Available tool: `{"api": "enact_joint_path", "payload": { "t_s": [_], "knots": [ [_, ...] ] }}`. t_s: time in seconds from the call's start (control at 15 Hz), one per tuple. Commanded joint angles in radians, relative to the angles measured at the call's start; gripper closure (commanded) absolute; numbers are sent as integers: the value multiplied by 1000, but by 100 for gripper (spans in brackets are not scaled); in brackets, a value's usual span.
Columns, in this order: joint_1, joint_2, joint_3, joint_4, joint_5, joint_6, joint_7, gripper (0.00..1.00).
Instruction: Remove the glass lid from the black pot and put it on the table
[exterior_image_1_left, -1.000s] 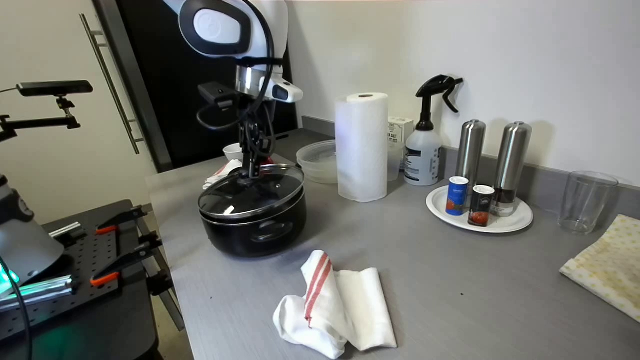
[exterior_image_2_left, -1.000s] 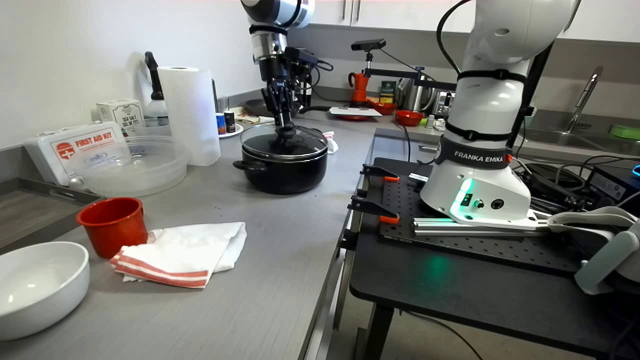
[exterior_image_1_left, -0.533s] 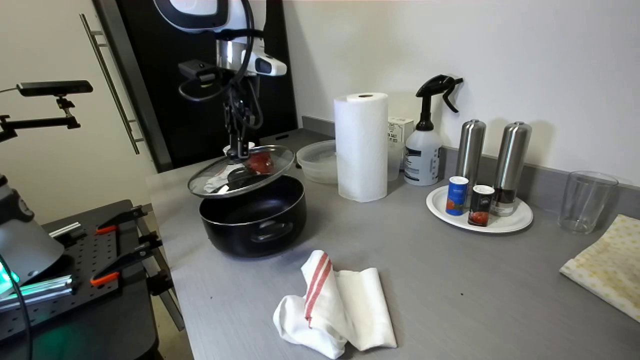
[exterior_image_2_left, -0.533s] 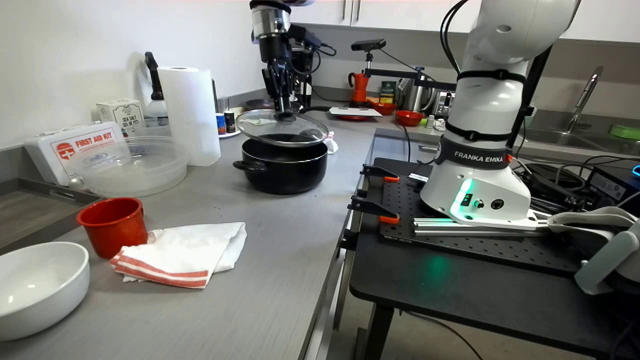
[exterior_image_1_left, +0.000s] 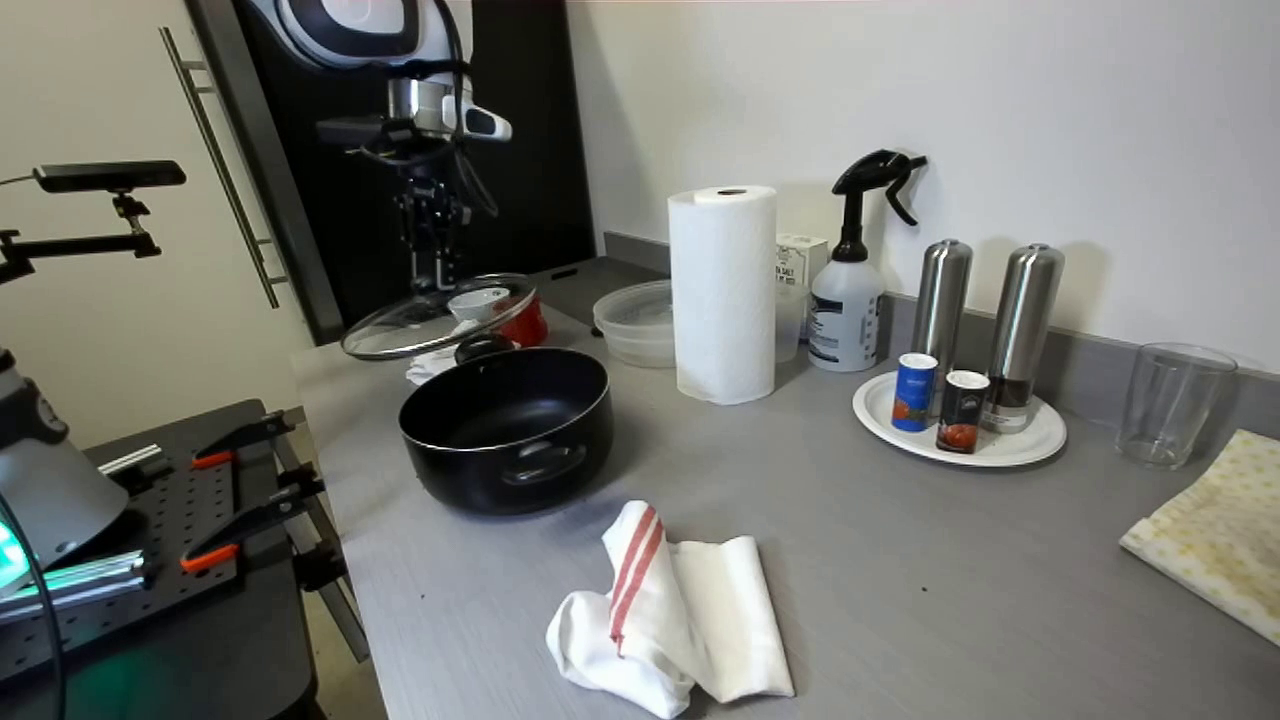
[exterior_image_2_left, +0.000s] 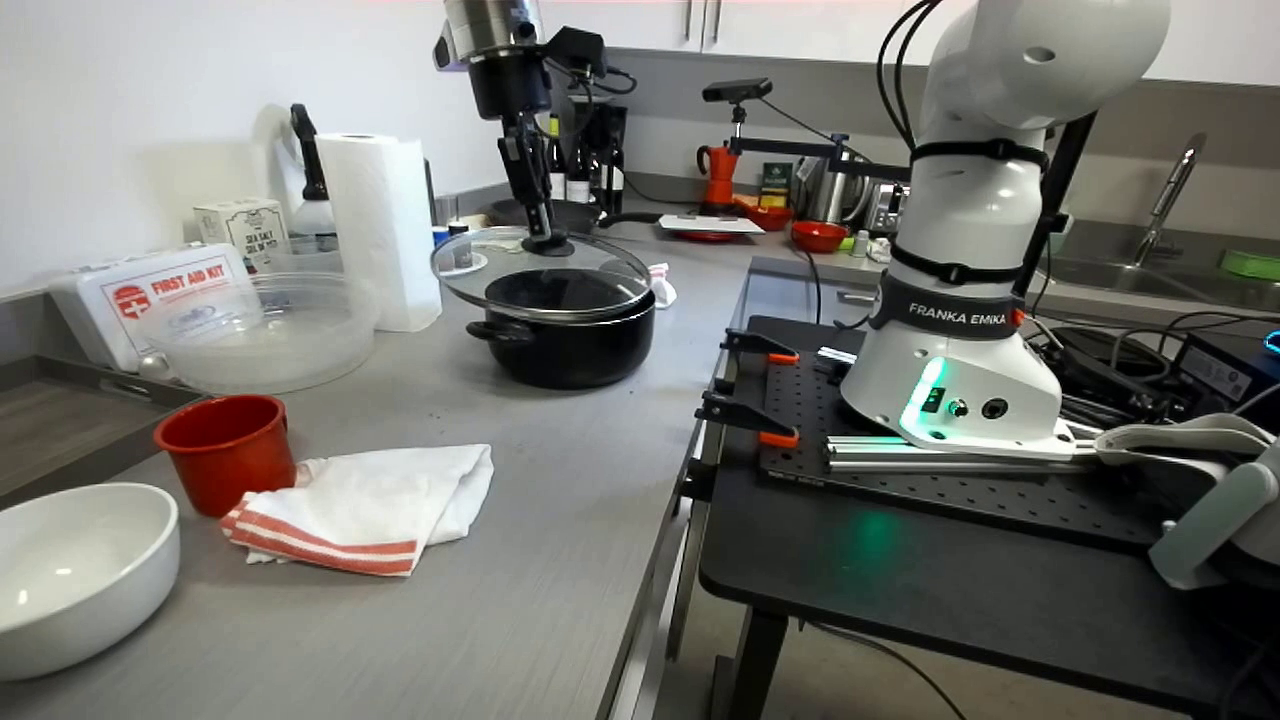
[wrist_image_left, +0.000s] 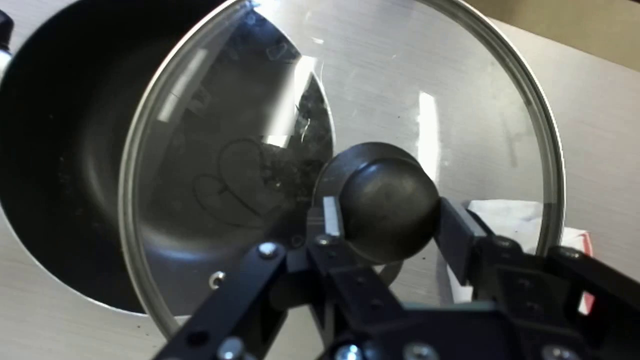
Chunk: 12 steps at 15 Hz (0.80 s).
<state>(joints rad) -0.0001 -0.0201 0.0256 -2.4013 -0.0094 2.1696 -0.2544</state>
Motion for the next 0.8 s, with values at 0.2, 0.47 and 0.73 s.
{"api": "enact_joint_path", "payload": {
  "t_s": [0.2,0.47,0.73],
  "knots": [
    [138,-10,126,-25,-89,-24,77,76],
    [211,62,198,-1,-145,-8,137,76],
    [269,157,244,46,-204,5,174,76]
  ]
}}
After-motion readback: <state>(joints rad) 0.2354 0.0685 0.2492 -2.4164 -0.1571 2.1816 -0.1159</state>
